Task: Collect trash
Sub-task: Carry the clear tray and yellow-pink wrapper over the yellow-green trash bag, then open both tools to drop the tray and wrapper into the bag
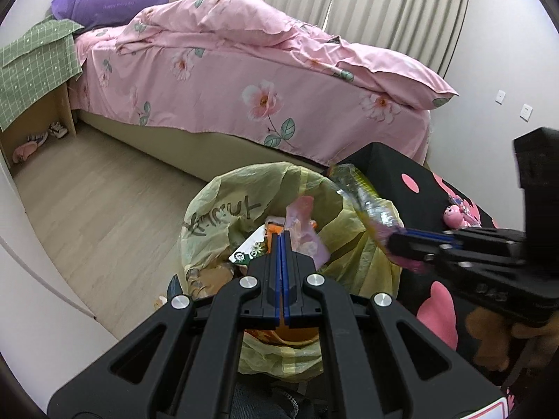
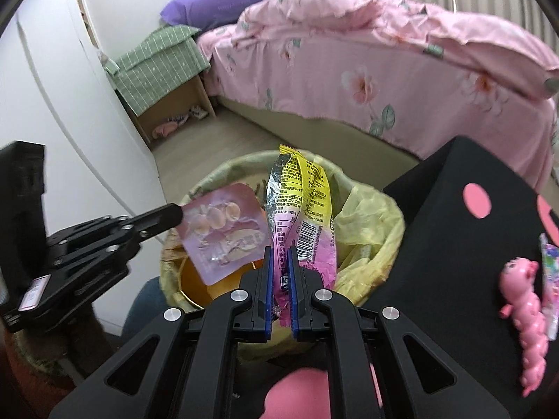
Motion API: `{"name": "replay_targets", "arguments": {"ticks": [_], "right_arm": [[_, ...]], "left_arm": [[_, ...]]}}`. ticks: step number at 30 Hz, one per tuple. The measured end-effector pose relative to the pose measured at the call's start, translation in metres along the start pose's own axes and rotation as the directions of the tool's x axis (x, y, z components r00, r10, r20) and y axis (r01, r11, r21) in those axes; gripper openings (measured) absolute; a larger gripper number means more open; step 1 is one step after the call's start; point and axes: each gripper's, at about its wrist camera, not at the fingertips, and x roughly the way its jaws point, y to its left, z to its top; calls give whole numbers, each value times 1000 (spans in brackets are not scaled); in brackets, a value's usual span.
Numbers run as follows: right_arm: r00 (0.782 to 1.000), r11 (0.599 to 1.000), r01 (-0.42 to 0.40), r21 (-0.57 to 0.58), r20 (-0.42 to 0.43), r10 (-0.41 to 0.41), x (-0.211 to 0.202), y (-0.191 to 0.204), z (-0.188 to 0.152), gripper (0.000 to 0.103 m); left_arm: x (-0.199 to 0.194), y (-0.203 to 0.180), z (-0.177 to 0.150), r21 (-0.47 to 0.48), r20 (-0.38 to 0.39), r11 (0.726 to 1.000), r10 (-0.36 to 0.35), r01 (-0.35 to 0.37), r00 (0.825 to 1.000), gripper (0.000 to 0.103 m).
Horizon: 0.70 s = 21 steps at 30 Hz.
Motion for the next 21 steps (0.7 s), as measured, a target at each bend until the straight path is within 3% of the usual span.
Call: {"name": "replay_targets", "arguments": {"ticks": [12, 21], "right_arm": [[999, 996, 43, -73, 4, -43, 14, 5, -1, 8], [999, 991, 49, -124, 4, -49, 18, 8, 1, 9]], "left_arm": [[33, 5, 7, -66, -8, 997, -50, 49, 999, 1], [31, 17, 13, -145, -3, 987, -68, 67, 998, 4]]}}
